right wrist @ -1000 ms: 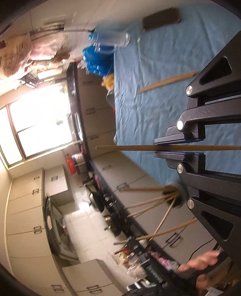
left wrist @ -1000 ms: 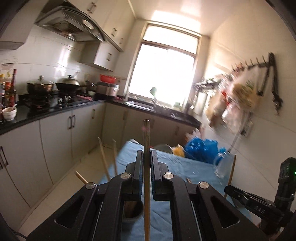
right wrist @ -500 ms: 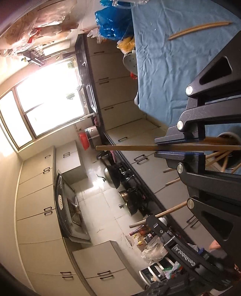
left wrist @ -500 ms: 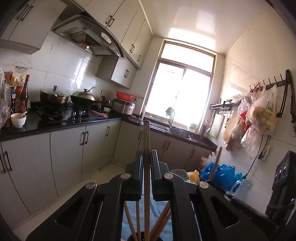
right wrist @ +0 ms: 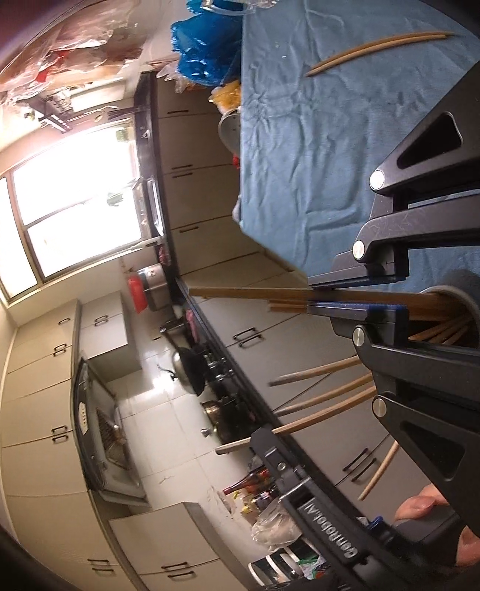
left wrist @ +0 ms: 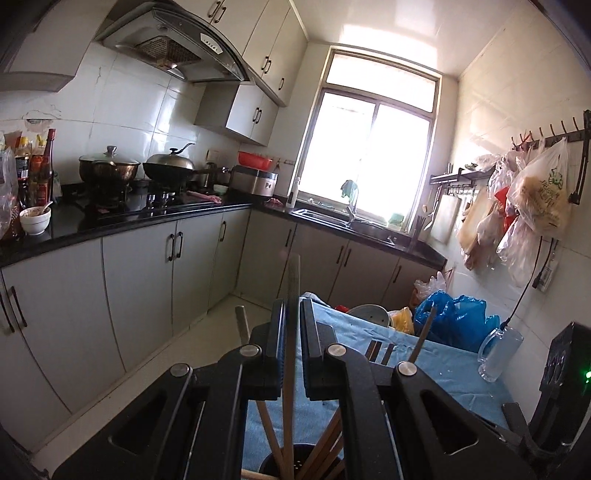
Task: Organize utensils
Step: 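Open both grippers to release the chopsticks into the cup, then move both open grippers toward the last chopstick on the towel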
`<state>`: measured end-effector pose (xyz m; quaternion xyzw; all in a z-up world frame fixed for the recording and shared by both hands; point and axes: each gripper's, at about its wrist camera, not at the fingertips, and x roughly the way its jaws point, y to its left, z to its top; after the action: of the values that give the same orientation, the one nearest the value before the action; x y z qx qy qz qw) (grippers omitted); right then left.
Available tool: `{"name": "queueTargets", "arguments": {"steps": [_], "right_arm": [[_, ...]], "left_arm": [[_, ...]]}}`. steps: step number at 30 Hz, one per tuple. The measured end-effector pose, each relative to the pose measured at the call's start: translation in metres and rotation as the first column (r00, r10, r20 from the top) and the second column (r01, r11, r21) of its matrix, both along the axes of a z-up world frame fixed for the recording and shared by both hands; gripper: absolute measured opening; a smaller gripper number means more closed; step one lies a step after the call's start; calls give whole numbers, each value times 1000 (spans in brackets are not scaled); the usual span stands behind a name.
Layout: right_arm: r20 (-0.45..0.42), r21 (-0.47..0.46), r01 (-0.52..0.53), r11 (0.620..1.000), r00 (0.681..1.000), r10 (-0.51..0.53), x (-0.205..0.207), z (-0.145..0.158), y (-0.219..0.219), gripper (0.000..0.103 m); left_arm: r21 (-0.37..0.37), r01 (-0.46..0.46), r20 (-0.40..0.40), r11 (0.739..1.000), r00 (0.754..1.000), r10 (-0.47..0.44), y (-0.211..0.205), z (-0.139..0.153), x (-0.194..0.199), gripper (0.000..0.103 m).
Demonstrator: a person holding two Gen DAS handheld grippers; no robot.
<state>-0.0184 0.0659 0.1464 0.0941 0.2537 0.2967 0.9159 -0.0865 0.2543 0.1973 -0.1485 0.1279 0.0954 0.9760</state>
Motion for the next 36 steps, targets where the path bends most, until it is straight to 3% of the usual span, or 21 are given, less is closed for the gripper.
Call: {"name": "queueTargets", "arguments": {"steps": [2, 5, 6, 10, 15, 18, 19, 20, 22, 25, 28, 32, 36], "right_arm": [[-14, 3, 3, 1000, 1000, -3, 0, -3, -3, 11], [-21, 18, 17, 1000, 1000, -17, -1, -3, -9, 43], [-15, 25, 26, 999, 1000, -25, -3, -2, -13, 47], [1, 16, 66, 998, 998, -66, -16, 2, -28, 47], [3, -65, 251, 966, 968, -251, -48, -6, -77, 47], [-26, -143, 409, 901, 909, -416, -76, -19, -123, 47], [-43, -154, 471, 868, 875, -482, -89, -23, -144, 47], [-55, -156, 508, 847, 852, -521, -96, -26, -156, 47], [-102, -159, 622, 767, 762, -639, -125, -31, -197, 47], [-130, -151, 721, 676, 664, -737, -168, -30, -241, 47], [-127, -155, 779, 607, 594, -795, -210, -28, -270, 50], [-127, -167, 810, 562, 547, -827, -250, -27, -302, 52], [-121, -125, 831, 542, 530, -840, -280, -28, -335, 53]], "left_arm": [[2, -3, -3, 1000, 1000, 3, 0, 1, -4, 11], [1, -8, 2, 1000, 1000, 8, -2, 7, -18, 25], [3, -13, 12, 1000, 1000, 13, -2, 9, -24, 29], [24, 20, 17, 1000, 1000, -20, -19, 18, -57, 32], [27, 224, 69, 974, 972, -225, -64, 15, -87, 56], [37, 395, 75, 918, 915, -396, -103, 8, -88, 59], [56, 442, 71, 895, 892, -445, -118, 5, -88, 59], [74, 466, 68, 882, 880, -470, -128, 2, -89, 59], [120, 505, 55, 855, 856, -514, -156, -7, -91, 60], [113, 571, -15, 813, 819, -573, -193, -21, -90, 60], [111, 606, -78, 787, 795, -601, -234, -34, -93, 60], [120, 616, -124, 779, 788, -604, -281, -41, -98, 60], [159, 617, -133, 771, 787, -602, -328, -38, -114, 66]]}}
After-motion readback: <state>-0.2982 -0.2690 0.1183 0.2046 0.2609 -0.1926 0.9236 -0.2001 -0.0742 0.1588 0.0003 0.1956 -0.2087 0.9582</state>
